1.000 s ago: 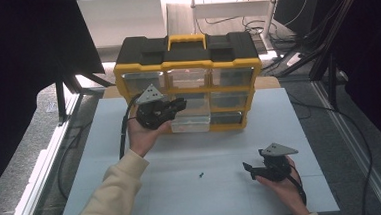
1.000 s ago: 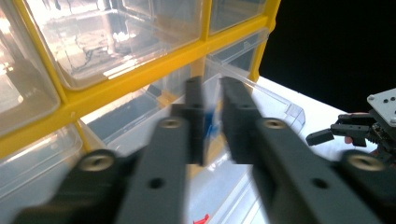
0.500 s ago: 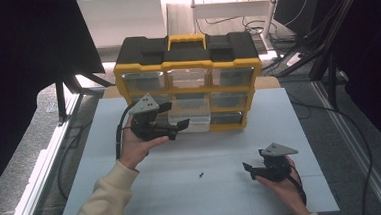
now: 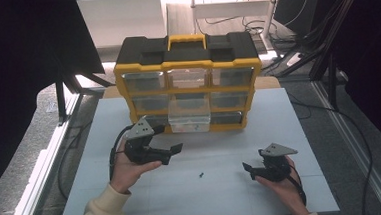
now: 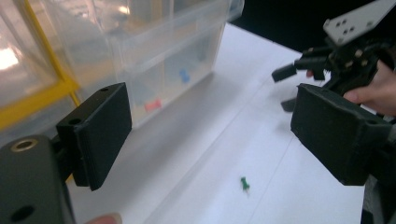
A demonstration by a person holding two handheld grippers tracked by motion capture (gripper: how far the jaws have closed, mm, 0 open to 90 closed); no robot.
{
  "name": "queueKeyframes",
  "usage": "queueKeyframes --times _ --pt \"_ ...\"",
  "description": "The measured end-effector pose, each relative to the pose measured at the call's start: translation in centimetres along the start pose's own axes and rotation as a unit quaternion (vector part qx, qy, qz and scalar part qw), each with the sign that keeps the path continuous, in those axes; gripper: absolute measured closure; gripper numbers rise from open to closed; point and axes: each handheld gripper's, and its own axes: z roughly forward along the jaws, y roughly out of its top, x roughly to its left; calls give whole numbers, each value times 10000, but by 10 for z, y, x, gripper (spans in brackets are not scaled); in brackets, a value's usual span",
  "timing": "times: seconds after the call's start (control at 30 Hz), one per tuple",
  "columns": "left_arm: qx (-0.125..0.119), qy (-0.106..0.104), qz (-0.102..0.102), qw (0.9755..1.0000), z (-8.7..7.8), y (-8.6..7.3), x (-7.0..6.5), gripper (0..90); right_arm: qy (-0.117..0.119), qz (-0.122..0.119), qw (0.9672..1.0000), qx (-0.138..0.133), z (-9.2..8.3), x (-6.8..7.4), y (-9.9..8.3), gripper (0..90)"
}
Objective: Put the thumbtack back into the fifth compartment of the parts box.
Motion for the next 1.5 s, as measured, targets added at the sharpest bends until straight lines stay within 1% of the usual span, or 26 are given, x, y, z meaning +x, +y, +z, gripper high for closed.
queueKeyframes --times 0.03,0.13,0.2,0.43,0.53,0.63,0.8,0.97,1.03,1.1,1.17,1.3,1.37,1.43,1.47,1.5 --pt "32 12 -11 10000 1 -2 0 128 0 0 10000 0 0 0 0 214" --pt "243 -14 -13 9997 7 -8 1 130 6 2 10000 -14 0 0 0 214" --pt "345 15 25 9994 10 -12 1 135 -3 -22 10000 -34 -1 1 0 214" --pt "602 34 52 9982 23 -21 0 146 4 -21 10000 -36 -1 0 0 214" --pt "692 -19 49 9976 28 -24 -1 160 11 -24 10000 -45 -1 0 0 214" --pt "795 -50 63 9968 33 -27 -3 163 18 -23 10000 -62 -2 0 1 214" --pt "1041 -117 94 9945 48 -35 -6 165 17 -40 10000 -89 -2 0 1 215" --pt "1350 -214 172 9905 66 -41 -9 177 37 -28 10000 -85 -1 0 1 215" --pt "1406 -227 153 9897 71 -43 -11 184 41 -33 10000 -84 -1 0 1 215" --pt "1503 -274 156 9881 76 -44 -12 185 44 -34 10000 -83 -1 0 1 215" --pt "1613 -307 209 9862 80 -45 -14 186 36 -36 10000 -78 -1 0 1 215" --pt "1796 -383 224 9827 89 -48 -16 185 35 -35 10000 -74 -1 0 1 215" --pt "1938 -454 248 9797 94 -50 -18 185 50 -39 10000 -71 0 0 1 216" --pt "2065 -459 305 9769 100 -52 -20 186 52 -41 9999 -77 -1 0 1 215" --pt "2148 -460 335 9750 104 -53 -22 187 51 -41 9999 -79 -1 0 1 216" --pt "2179 -470 363 9742 106 -53 -23 188 39 -36 10000 -78 -1 0 1 216"
